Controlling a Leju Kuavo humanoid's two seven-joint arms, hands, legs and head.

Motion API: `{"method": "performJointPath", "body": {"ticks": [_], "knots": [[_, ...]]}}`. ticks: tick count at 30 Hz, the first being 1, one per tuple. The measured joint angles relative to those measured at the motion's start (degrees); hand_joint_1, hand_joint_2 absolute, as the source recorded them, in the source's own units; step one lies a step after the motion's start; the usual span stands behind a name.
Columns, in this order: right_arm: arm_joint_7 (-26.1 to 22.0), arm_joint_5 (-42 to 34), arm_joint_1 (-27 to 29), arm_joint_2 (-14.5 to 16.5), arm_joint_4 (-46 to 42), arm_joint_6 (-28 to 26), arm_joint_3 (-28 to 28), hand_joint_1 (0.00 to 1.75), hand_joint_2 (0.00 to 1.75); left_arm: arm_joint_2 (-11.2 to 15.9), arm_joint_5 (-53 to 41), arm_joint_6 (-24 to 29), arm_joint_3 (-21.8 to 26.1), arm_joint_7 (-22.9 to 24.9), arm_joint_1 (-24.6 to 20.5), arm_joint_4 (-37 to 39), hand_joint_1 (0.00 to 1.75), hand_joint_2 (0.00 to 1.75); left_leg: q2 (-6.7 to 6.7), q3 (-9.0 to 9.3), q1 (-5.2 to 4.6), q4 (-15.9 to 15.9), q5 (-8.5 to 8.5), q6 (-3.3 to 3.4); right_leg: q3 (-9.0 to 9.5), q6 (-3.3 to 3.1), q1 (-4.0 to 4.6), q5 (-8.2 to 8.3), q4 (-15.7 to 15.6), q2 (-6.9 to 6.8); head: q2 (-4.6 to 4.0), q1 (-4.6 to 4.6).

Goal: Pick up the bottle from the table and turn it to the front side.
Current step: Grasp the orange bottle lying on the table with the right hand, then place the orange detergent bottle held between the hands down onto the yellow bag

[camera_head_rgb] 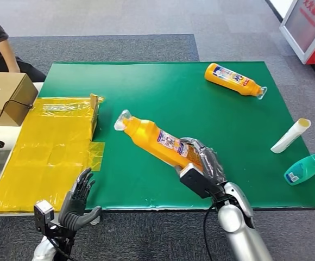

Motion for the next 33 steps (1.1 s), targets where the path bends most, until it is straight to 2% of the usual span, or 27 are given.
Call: {"method": "performJointPath", "body": {"ticks": [4, 7, 9, 18, 27, 33], "knots": [[-1.49, -2.29, 1.18, 1.92, -3.1, 1.0, 0.55, 1.75, 1.75, -0.48, 0.1, -1.62, -0.1, 2.08, -0.52, -1.57, 0.0, 1.75, 0.0, 0.01, 0.0, 0.0, 0.03, -0.01, 0.0, -0.02, 0.0, 0.04, 0.0, 0.01, 0.0, 0.01], [-3.97, -2.27, 0.34, 3.63, -0.51, 0.42, 2.38, 1.75, 1.75, -0.22, 2.5, -6.15, -1.72, 4.2, -1.81, -3.04, 0.0, 1.75, 0.01, 0.01, 0.01, 0.0, 0.1, -0.07, -0.01, -0.06, 0.02, 0.11, 0.0, 0.01, 0.0, 0.01], [-5.39, -1.93, -0.78, 4.83, 3.07, -0.84, 4.02, 1.75, 1.75, 0.37, 3.82, -7.35, -3.65, 5.03, -3.03, -4.19, 0.0, 1.75, 0.0, 0.01, 0.04, 0.0, 0.16, -0.11, -0.01, -0.09, 0.05, 0.15, 0.0, 0.01, 0.0, 0.0], [-9.19, -2.14, -4.14, 8.3, 17.49, -5.33, 9.85, 1.75, 1.75, 3.63, 8.07, -7.26, -12.3, 7.26, -6.64, -9.27, 0.0, 1.75, 0.01, 0.01, 0.05, 0.0, 0.24, -0.11, -0.03, -0.1, 0.06, 0.2, 0.02, 0.01, 0.0, 0.0], [-9.31, -2.16, -5.22, 8.99, 22.32, -5.17, 11.96, 1.75, 1.75, 4.66, 9.03, -6.42, -14.88, 7.28, -7.48, -10.94, 0.0, 1.75, 0.01, 0.0, 0.05, 0.0, 0.22, -0.11, -0.04, -0.1, 0.06, 0.19, 0.02, 0.01, 0.0, 0.0], [-9.46, -2.85, -4.67, 9.15, 23.52, -4.47, 13.65, 1.75, 1.75, 4.02, 14.1, -5.88, -14.54, 7.7, -8.09, -10.96, 0.0, 1.75, 0.01, 0.0, 0.05, 0.0, 0.21, -0.12, -0.05, -0.11, 0.07, 0.19, 0.02, 0.01, 0.0, -0.01]]}}
